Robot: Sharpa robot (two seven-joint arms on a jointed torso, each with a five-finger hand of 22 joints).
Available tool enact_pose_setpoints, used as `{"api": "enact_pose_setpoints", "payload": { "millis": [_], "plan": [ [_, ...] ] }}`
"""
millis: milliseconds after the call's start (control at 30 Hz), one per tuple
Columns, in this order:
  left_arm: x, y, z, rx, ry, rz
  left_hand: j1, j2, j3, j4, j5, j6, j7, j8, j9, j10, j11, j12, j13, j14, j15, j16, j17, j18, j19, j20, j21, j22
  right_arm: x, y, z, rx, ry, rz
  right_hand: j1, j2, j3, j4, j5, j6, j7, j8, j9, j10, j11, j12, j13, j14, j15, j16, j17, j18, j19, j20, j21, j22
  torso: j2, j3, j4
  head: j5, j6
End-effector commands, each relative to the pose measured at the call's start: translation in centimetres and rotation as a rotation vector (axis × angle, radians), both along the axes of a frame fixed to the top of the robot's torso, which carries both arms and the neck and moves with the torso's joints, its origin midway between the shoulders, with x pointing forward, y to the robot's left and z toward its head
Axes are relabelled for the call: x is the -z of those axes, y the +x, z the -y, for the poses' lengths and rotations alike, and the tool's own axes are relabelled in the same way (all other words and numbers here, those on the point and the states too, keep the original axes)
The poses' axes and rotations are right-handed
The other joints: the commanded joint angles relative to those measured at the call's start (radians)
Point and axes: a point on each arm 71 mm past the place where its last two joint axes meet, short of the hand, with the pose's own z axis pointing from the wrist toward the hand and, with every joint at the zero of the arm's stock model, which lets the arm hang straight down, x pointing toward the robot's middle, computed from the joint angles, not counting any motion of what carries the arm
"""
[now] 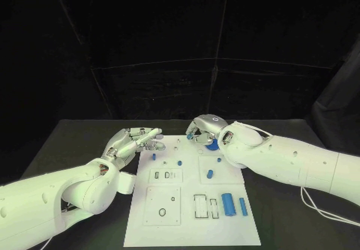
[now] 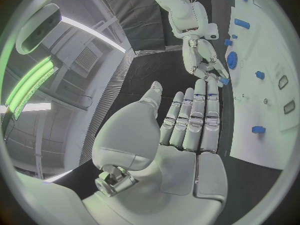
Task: Assemble the parts on the task board
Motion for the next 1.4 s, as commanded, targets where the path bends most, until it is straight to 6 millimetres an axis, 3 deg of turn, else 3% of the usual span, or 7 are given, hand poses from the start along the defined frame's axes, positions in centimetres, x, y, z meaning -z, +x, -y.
{"api": "enact_pose_setpoints", "payload": {
  "millis": [33,400,500,767,1400],
  "plan": [
    [-0.1,0.0,0.2,0.020,-0.007,0.006,0.007,0.006,0.001,-0.007,0.006,0.003,0.003,-0.002,-0.001,0.005,0.002,-0.006,-0.001,0.009,0.000,-0.006,0.001,0.014,0.009,0.001,-0.004,-0.001,-0.3,0.5,-0.6,0.021,0.038,0.018,-0.010,-0.011,0.011,0.002,-0.001,0.003,0.001,-0.002,0.000,0.002,0.002,0.001,0.000,-0.005,-0.001,0.007,0.002,-0.016,0.001,0.006,0.007,0.002,0.002,0.0003,0.0008,0.003,0.001],
    [-0.3,0.0,0.4,0.022,-0.008,0.008,0.009,0.007,0.002,-0.009,0.006,0.003,0.003,-0.003,-0.001,0.005,0.002,-0.007,-0.001,0.010,0.000,-0.008,0.002,0.014,0.009,0.001,-0.005,-0.002,0.2,1.6,-3.2,0.005,-0.007,-0.037,-0.028,-0.022,0.023,0.011,-0.001,-0.001,0.001,-0.002,-0.001,-0.004,0.003,0.001,0.000,-0.005,0.000,0.011,0.003,-0.016,0.001,0.007,0.008,0.003,0.007,-0.0008,0.0012,0.006,0.000],
    [-0.3,0.0,0.4,0.018,-0.008,0.013,0.010,0.007,0.002,-0.011,0.006,0.003,0.003,-0.004,-0.001,0.006,0.001,-0.008,-0.001,0.010,0.000,-0.009,0.002,0.014,0.010,0.001,-0.006,-0.003,0.3,1.8,-3.5,0.005,-0.023,-0.051,-0.030,-0.024,0.024,0.012,-0.001,-0.001,0.001,-0.002,0.000,-0.005,0.003,0.001,0.000,-0.005,0.000,0.011,0.002,-0.016,0.001,0.007,0.008,0.003,0.009,0.0008,-0.0007,0.010,0.000],
    [-0.4,0.1,0.5,0.018,-0.008,0.017,0.012,0.007,0.003,-0.014,0.006,0.004,0.003,-0.004,-0.001,0.006,0.001,-0.008,-0.001,0.011,0.000,-0.010,0.003,0.014,0.011,0.001,-0.007,-0.004,0.7,2.0,-4.0,0.003,-0.058,-0.076,-0.035,-0.027,0.027,0.015,-0.001,-0.003,0.000,-0.002,-0.001,-0.007,0.003,0.001,0.000,-0.006,0.000,0.012,0.002,-0.016,0.000,0.007,0.008,0.003,0.007,0.0007,-0.0001,0.007,-0.009],
    [-0.5,0.2,0.6,0.020,-0.009,0.019,0.014,0.008,0.004,-0.018,0.006,0.006,0.003,-0.006,-0.001,0.009,0.001,-0.010,0.000,0.015,-0.001,-0.011,0.005,0.014,0.015,0.000,-0.008,-0.005,1.0,2.4,-5.1,-0.004,-0.095,-0.068,-0.051,-0.042,0.039,0.028,-0.004,-0.018,0.002,-0.005,-0.002,-0.025,0.006,-0.001,-0.001,-0.014,0.003,0.000,-0.026,-0.012,-0.014,0.009,-0.001,-0.016,0.009,-0.0003,0.0000,0.009,-0.010]
  ]
}}
